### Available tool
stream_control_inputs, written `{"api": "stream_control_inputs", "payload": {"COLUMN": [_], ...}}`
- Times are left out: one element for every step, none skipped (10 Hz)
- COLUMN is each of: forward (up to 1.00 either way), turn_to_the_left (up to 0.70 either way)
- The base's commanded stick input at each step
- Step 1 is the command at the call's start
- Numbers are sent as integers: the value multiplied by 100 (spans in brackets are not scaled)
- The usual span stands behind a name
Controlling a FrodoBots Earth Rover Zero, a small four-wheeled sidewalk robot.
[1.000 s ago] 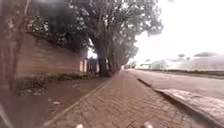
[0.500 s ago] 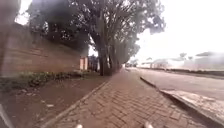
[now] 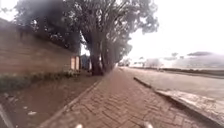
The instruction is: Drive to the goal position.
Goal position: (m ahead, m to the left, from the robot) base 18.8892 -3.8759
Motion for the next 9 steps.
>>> {"api": "stream_control_inputs", "payload": {"forward": [50,50,50,50,50,50,50,50,50], "turn_to_the_left": [9,6,3,1,0,0,1,4,-1]}}
